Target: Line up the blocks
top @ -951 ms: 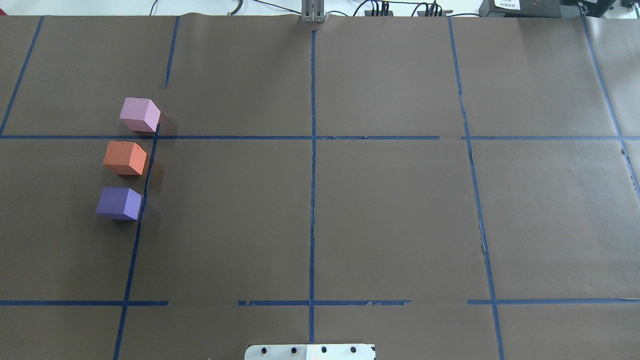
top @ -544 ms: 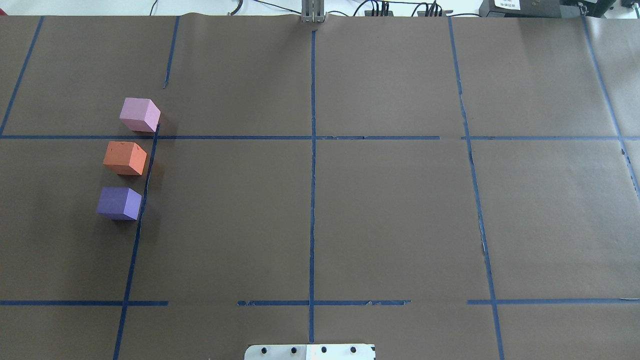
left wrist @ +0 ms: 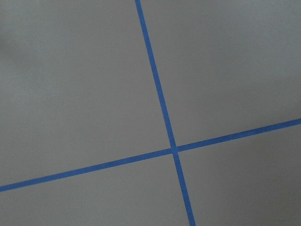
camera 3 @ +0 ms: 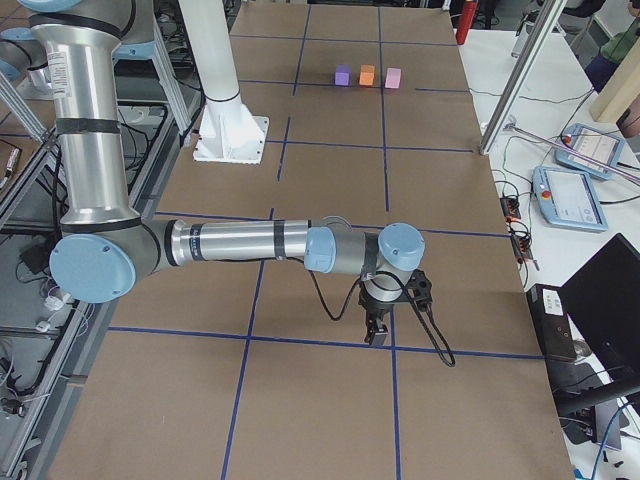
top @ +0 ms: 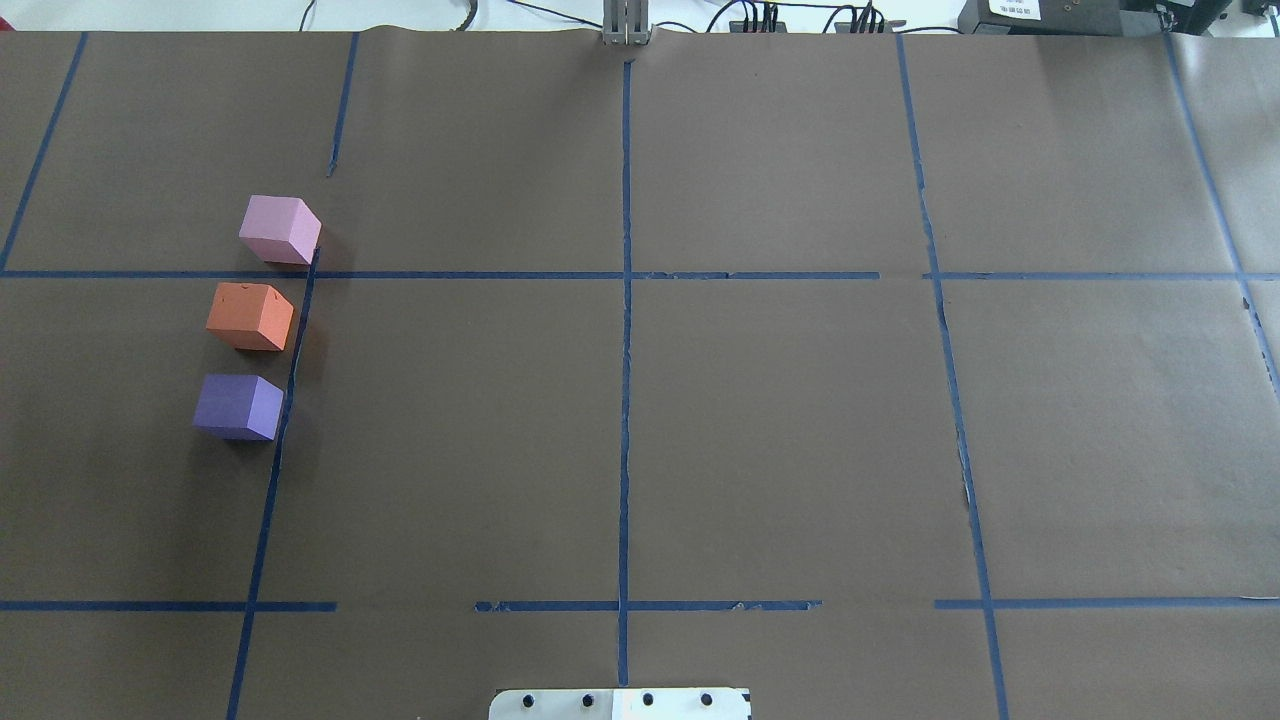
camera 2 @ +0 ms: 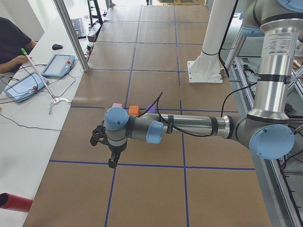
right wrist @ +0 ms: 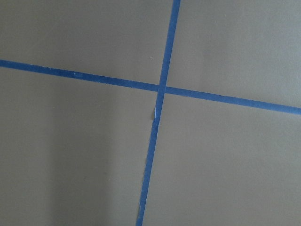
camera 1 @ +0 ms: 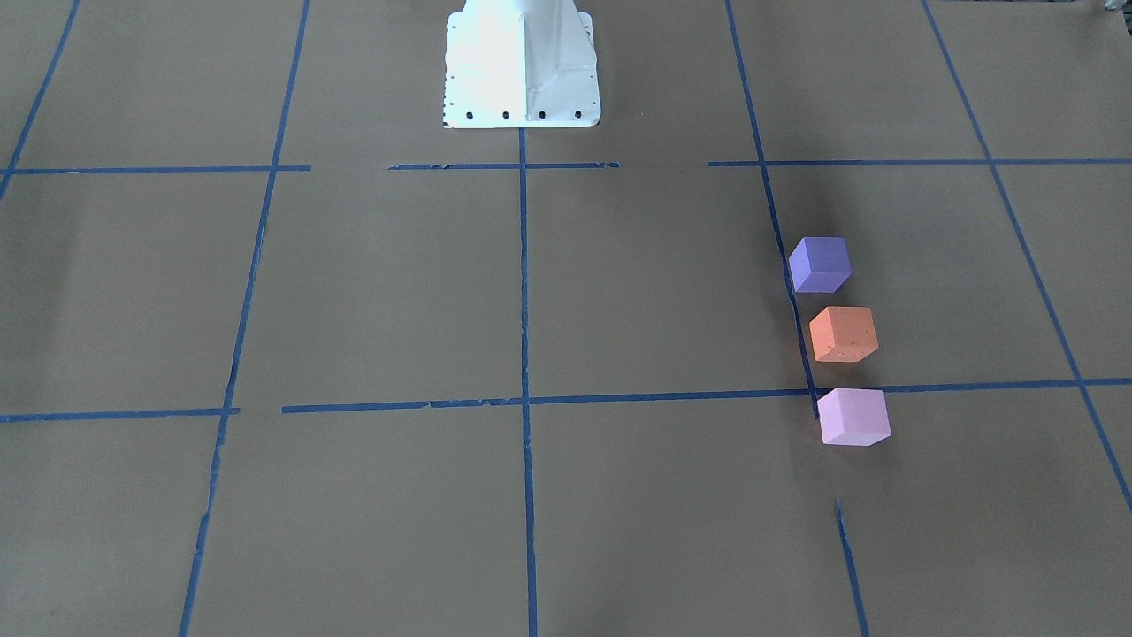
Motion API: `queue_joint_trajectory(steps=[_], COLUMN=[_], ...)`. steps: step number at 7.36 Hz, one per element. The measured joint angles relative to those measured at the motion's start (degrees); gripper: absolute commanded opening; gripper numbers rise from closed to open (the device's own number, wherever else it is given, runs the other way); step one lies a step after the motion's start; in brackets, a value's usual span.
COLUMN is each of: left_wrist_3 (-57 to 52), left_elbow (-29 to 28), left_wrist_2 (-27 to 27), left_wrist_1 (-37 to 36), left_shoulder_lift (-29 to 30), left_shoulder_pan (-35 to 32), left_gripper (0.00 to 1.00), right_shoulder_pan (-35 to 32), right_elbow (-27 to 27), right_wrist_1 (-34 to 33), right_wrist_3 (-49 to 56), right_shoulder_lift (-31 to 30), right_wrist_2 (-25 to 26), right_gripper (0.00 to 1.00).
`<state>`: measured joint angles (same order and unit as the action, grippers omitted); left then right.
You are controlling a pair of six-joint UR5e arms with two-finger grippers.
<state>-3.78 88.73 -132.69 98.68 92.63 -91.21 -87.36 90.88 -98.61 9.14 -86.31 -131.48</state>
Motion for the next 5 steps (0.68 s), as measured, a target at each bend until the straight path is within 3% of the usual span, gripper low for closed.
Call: queue_joint_trajectory(steps=[5], left_wrist_3=[2.2], left_elbow=[-0.4], left_wrist_2=[-3.2], left_wrist_1=[-4.2], left_shoulder_lift=[-1.0], left_shoulder_pan=[-0.2], left_gripper=[1.0], right_shoulder_pan=[0.0], right_elbow=[0.0], right_wrist_1=[0.0], right_wrist_3=[0.0], right_shoulder_lift=[0.0], right_wrist_2=[0.0], right_gripper=[1.0])
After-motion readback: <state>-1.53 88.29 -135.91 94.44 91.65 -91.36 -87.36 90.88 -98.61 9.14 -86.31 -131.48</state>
